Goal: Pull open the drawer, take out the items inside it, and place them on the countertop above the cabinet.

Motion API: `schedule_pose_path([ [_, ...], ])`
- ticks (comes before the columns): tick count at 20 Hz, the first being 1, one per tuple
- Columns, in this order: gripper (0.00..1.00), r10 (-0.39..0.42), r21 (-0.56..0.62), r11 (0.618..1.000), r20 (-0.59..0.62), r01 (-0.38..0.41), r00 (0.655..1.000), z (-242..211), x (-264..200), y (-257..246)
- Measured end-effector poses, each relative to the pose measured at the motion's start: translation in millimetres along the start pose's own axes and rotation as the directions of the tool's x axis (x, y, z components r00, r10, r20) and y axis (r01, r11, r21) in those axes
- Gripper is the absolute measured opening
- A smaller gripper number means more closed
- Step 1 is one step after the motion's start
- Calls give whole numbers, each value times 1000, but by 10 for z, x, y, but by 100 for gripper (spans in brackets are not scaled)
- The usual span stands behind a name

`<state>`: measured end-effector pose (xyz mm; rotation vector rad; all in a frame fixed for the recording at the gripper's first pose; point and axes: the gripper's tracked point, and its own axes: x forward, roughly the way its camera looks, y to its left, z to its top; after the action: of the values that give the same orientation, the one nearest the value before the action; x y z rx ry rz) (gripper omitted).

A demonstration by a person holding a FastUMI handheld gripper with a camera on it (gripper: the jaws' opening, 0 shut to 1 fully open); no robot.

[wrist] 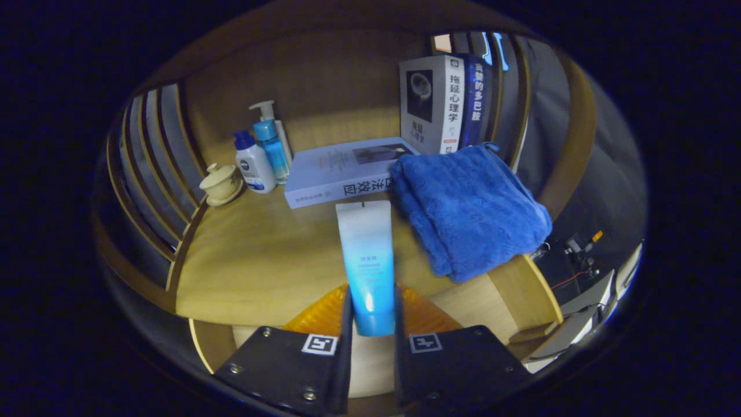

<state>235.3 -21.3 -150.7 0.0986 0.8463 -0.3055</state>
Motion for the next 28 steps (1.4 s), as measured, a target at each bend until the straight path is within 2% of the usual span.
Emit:
schedule_pose_path([
  [3, 31, 22, -22, 1000, -7, -22, 1000, -25, 91, 58],
  [11, 31, 116, 24, 993, 24, -116, 993, 157, 327, 256],
  [14, 39, 112, 30, 993, 31, -113, 993, 169, 334, 257],
  [17, 41, 125, 24, 992, 39, -126, 991, 157, 301, 279],
  [22, 92, 162, 15, 986, 92, -164, 983, 233, 174, 329],
  [25, 93, 198, 0, 980, 193, -201, 961, 398, -28, 362],
  [28, 93, 200, -36, 980, 295, -198, 934, 559, -332, 300],
])
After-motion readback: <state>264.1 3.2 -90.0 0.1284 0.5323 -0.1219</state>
